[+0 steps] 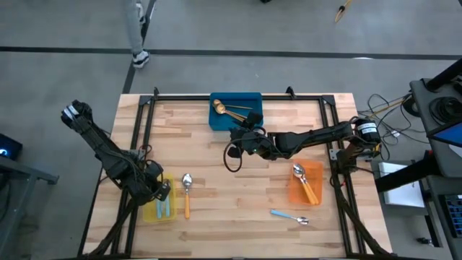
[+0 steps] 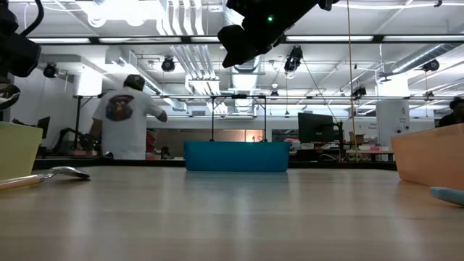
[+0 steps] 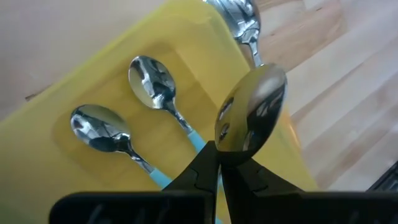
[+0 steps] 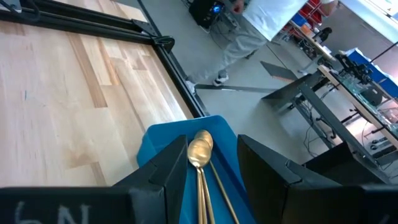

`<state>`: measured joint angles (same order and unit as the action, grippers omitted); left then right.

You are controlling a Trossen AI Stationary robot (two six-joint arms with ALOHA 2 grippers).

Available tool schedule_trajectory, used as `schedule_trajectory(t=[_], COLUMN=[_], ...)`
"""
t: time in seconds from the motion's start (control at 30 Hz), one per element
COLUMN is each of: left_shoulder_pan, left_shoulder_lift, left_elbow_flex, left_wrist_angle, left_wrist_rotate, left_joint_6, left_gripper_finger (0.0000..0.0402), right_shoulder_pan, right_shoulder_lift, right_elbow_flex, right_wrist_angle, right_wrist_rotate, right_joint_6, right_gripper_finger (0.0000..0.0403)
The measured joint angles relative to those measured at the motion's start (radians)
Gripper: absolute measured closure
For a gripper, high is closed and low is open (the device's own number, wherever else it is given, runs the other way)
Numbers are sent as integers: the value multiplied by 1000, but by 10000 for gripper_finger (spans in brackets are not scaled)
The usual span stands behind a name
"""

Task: Sort silverware by color (type)
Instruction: Put the blue spoon into the yellow bin

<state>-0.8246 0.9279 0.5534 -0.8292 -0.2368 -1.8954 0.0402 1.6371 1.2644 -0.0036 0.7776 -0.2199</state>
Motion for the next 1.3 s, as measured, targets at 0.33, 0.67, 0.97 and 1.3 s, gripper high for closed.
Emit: schedule_trajectory(t=[0.33, 0.67, 0.97, 1.3], left_shoulder_pan=[0, 0, 0, 0], left_shoulder_lift=[0, 1, 0, 1], left_elbow_flex=[-6, -6, -6, 47], left_wrist_angle=[-1, -1, -3, -8], left_wrist_rotate=[19, 19, 20, 18], left_joint_6=[0, 1, 1, 72], left_gripper_finger=[402, 391, 363, 361], right_shoulder_pan=[0, 0, 0, 0], right_shoulder_lift=[0, 0, 0, 1], right_elbow_flex=[0, 0, 0, -21], right_wrist_angle=[0, 0, 0, 0], right_wrist_rotate=[0, 0, 0, 0], right_joint_6=[4, 10, 11, 27], right_gripper_finger=[271, 271, 271, 271])
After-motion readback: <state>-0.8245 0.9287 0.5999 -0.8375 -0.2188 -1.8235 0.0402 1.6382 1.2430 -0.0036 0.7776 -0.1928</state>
